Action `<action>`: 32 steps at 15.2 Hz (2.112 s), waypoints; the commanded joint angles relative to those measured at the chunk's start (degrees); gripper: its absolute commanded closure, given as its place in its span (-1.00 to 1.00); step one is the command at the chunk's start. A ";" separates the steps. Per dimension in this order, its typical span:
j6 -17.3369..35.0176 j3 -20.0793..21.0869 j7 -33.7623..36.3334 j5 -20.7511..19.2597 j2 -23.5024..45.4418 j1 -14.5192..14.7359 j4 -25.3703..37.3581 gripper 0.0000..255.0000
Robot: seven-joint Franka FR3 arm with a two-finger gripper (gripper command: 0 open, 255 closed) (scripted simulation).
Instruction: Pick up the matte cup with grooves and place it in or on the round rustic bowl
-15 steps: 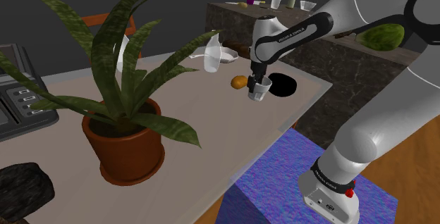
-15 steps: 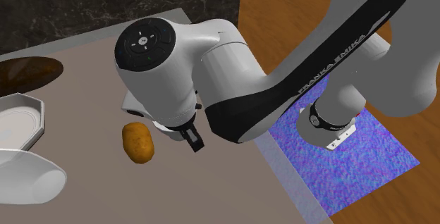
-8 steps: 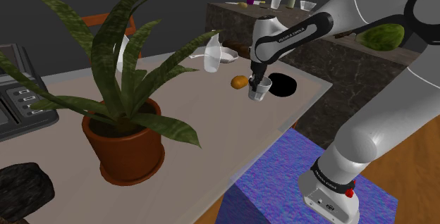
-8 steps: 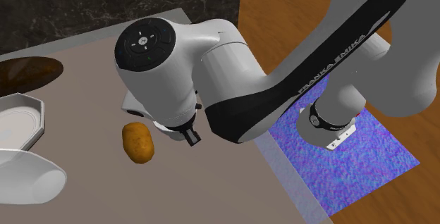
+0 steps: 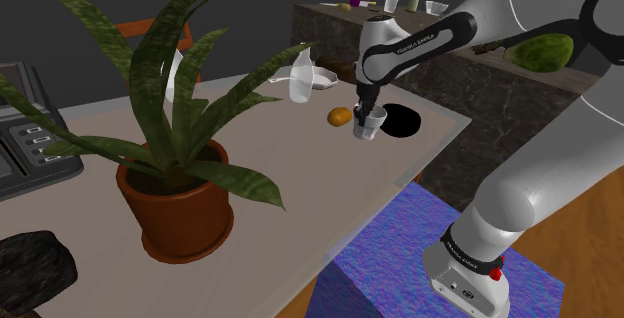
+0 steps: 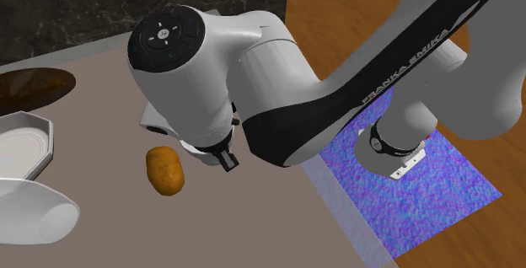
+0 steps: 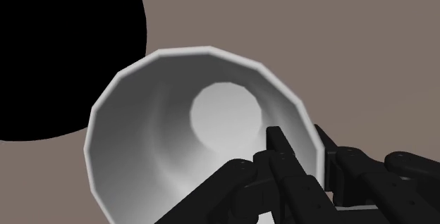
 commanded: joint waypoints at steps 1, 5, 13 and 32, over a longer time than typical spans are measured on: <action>-1.62 0.03 -0.36 0.27 -1.10 0.07 0.56 1.00; -4.81 0.08 -1.04 0.74 -2.70 0.19 2.20 1.00; -11.11 0.17 -2.26 1.50 -5.22 0.38 6.05 1.00; -23.28 -2.22 -8.38 1.57 -9.00 -1.08 15.32 1.00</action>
